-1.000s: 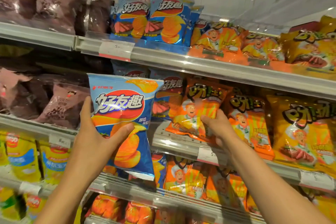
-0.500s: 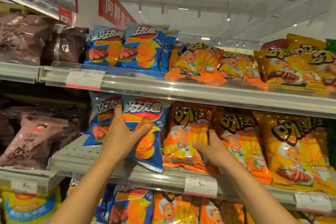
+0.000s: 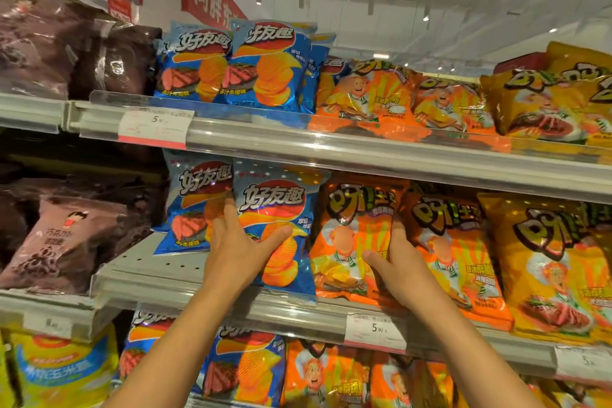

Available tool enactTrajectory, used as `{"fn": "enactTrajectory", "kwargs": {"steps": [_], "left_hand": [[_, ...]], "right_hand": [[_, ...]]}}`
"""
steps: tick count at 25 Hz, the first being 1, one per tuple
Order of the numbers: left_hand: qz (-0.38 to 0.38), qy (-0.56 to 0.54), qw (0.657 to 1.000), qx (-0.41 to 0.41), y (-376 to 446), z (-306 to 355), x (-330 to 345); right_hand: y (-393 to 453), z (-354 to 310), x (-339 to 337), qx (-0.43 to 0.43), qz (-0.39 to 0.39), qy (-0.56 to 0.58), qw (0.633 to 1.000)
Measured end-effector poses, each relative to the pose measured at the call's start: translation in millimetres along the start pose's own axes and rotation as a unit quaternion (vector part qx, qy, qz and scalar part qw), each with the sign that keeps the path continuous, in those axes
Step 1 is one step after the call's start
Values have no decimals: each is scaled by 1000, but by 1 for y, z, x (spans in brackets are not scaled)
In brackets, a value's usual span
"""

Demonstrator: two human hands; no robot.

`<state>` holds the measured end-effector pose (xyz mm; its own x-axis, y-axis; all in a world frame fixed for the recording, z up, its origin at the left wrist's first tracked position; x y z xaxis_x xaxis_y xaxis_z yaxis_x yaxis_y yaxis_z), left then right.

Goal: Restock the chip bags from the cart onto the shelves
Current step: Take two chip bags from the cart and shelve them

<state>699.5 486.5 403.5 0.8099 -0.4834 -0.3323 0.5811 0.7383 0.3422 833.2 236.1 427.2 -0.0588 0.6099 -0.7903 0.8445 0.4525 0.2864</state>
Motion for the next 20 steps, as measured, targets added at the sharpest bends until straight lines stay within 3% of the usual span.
{"fn": "enactTrajectory", "kwargs": {"steps": [4, 6, 8, 11, 15, 20], "left_hand": [[-3, -7, 1000, 4, -10, -1, -7], [61, 56, 991, 106, -28, 9, -17], [116, 132, 951, 253, -54, 21, -17], [95, 167, 923, 333, -84, 21, 6], [29, 221, 917, 330, -92, 4, 28], [-21, 251, 912, 323, -89, -1, 31]], "right_hand": [[4, 4, -1, 5, -21, 5, 1000], [1, 4, -5, -11, 29, -27, 999], [-7, -6, -13, -54, 130, -86, 986], [-13, -34, -6, -167, 212, -180, 946], [5, -30, 28, -173, 109, -202, 958], [15, -19, 32, -166, 81, -201, 962]]}}
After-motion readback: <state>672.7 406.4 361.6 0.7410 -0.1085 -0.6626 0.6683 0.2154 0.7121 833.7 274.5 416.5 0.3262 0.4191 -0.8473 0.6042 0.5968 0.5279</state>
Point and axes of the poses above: each hand's wrist, its own y-axis towards the middle knuckle, its own x-axis out of the palm, z = x × y, the point moved 7 cm from there along y, towards the middle knuckle, and after that the axes turned 8 degrees about -y, right-handed, at the moved point
